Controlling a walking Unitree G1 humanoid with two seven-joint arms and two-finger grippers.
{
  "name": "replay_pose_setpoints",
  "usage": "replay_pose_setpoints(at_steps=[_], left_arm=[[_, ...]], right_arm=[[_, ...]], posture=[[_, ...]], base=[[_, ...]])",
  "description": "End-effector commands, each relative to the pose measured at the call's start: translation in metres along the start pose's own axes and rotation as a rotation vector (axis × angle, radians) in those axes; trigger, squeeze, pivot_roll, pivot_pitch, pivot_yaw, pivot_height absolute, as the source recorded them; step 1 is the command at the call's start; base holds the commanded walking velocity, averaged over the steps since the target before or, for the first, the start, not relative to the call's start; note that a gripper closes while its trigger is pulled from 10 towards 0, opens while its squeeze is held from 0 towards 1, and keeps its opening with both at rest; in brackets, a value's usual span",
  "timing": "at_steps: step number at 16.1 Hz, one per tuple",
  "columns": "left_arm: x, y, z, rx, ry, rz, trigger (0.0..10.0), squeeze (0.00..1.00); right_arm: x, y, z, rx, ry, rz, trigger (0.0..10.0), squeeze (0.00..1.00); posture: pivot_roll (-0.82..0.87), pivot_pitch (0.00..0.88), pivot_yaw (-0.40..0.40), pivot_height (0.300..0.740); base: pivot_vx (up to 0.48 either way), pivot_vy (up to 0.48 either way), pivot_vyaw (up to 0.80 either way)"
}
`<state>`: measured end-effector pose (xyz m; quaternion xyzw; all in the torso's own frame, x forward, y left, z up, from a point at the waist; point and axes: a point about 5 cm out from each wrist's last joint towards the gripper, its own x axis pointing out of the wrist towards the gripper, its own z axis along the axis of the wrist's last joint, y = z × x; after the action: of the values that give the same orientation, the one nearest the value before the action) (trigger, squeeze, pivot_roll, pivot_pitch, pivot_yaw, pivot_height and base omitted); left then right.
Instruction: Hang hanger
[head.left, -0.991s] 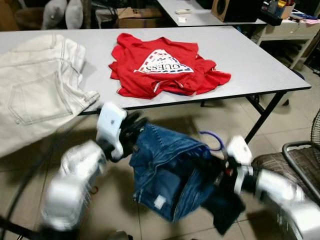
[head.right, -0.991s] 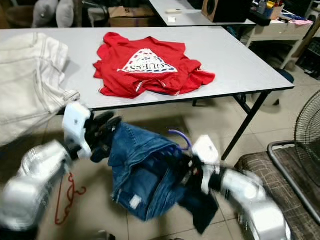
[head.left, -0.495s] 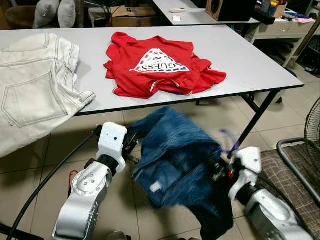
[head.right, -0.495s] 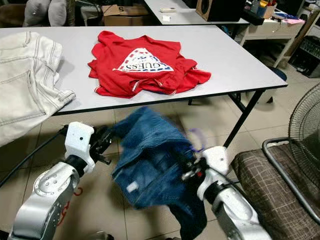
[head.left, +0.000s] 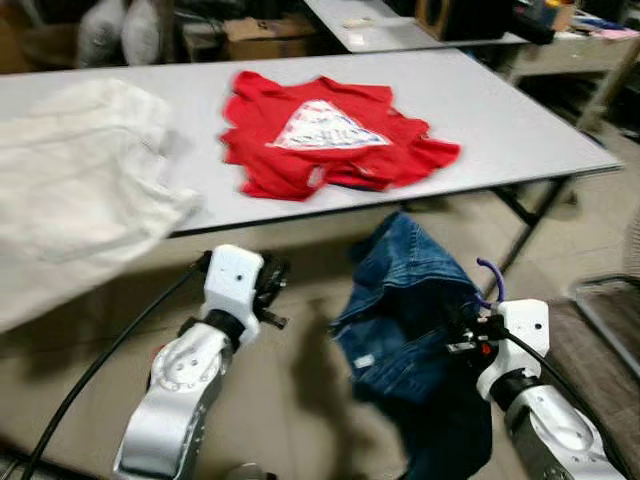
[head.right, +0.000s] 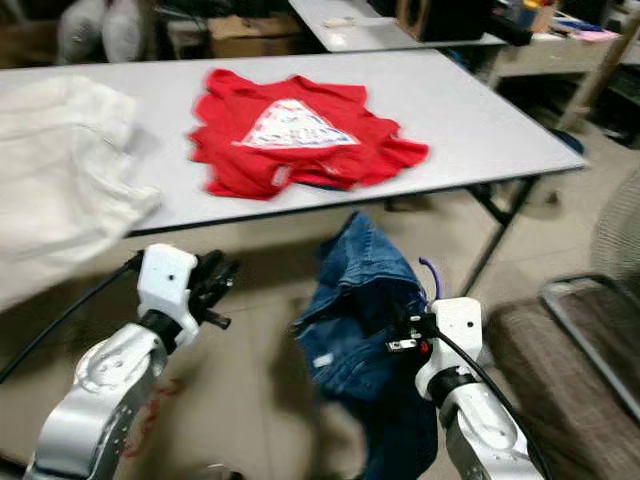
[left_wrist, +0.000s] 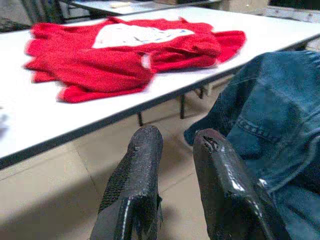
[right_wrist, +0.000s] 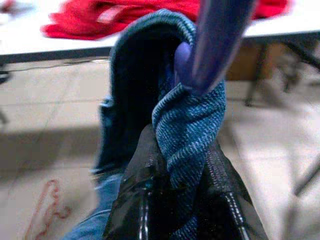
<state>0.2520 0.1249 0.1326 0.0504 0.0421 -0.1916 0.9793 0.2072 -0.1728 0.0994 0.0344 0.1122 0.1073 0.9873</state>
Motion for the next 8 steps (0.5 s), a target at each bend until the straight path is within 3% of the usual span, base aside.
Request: replay_pose_setpoints(at_steps=[1, 4, 8], left_arm=[[-0.001, 0.003, -0.001, 0.011, 0.005, 0.002, 10.0, 0.0], [-0.002, 0.002, -0.002, 0.001, 0.006, 0.002, 10.0, 0.0], [-0.016, 0.008, -0.017, 0.005, 0.057, 0.051, 10.0, 0.0]], right_arm=[[0.001, 0.012, 0.012, -0.017, -0.065, 0.053, 10.0, 0.0], [0.001, 0.025, 0.009, -0.045, -0.039, 0.168, 10.0, 0.0], [-0.003, 0.027, 0.006, -0.087, -0.001, 0.275, 10.0, 0.0]], posture=[[0.0, 0.049, 0.026, 0.74], [0.01, 0.048, 0.023, 0.74], [0.02, 0.054, 0.015, 0.74]], base=[[0.0, 0.315, 0.8], [0.0, 0.105, 0.8], [0.0, 0.0, 0.8]])
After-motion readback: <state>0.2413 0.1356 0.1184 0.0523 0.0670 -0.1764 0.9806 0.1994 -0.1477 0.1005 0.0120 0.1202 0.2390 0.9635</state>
